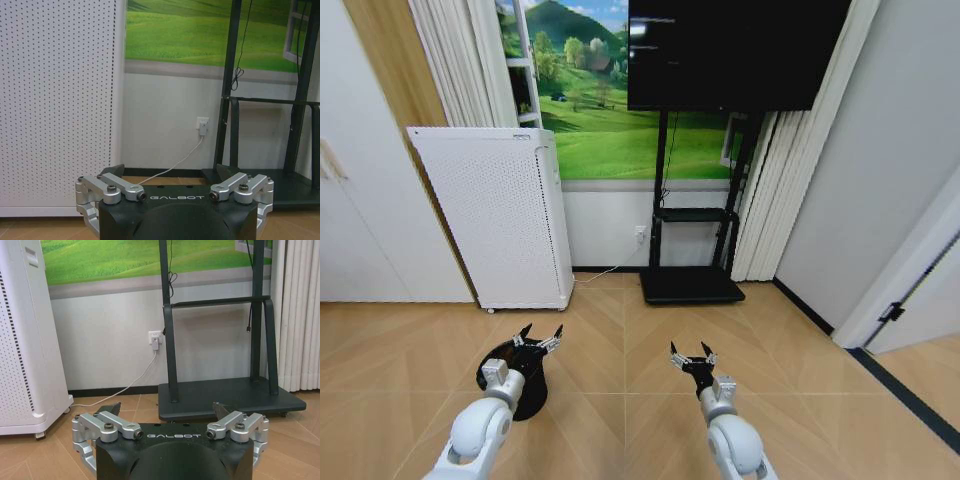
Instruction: Pick up the trash bin and place the garbage on the floor into it.
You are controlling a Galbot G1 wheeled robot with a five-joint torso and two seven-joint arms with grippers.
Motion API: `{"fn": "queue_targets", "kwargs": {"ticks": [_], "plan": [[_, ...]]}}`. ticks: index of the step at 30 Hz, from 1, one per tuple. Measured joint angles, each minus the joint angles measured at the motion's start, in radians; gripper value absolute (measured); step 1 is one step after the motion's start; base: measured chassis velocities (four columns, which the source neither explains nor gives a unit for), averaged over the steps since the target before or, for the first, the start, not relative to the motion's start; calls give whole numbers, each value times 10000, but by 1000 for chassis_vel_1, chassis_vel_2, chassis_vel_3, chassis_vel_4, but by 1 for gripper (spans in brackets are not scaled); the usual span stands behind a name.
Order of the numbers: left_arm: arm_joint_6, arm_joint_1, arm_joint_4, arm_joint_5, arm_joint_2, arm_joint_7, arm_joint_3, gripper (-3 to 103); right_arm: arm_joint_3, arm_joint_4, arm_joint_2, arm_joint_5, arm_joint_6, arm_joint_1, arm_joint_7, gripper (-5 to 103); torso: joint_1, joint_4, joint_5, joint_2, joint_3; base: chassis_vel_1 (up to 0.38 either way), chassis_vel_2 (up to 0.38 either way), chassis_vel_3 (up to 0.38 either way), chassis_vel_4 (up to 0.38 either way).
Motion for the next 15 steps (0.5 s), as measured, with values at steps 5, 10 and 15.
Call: {"fn": "queue_targets", "kwargs": {"ticks": [5, 10, 15], "plan": [[124, 93, -232, 6, -6, -89, -40, 100, 29, 180, -134, 289, -117, 43, 100, 100, 59, -1, 0, 248, 189, 0, 0, 0, 0], [209, 327, -444, -1, -30, -172, -78, 100, 105, 273, -218, 470, -164, 117, 214, 100, 122, 0, 1, 463, 338, 0, 0, 0, 0], [252, 484, -505, -32, -92, -292, -177, 100, 246, 312, -275, 567, -194, 149, 258, 100, 171, 0, 1, 642, 473, 0, 0, 0, 0]]}}
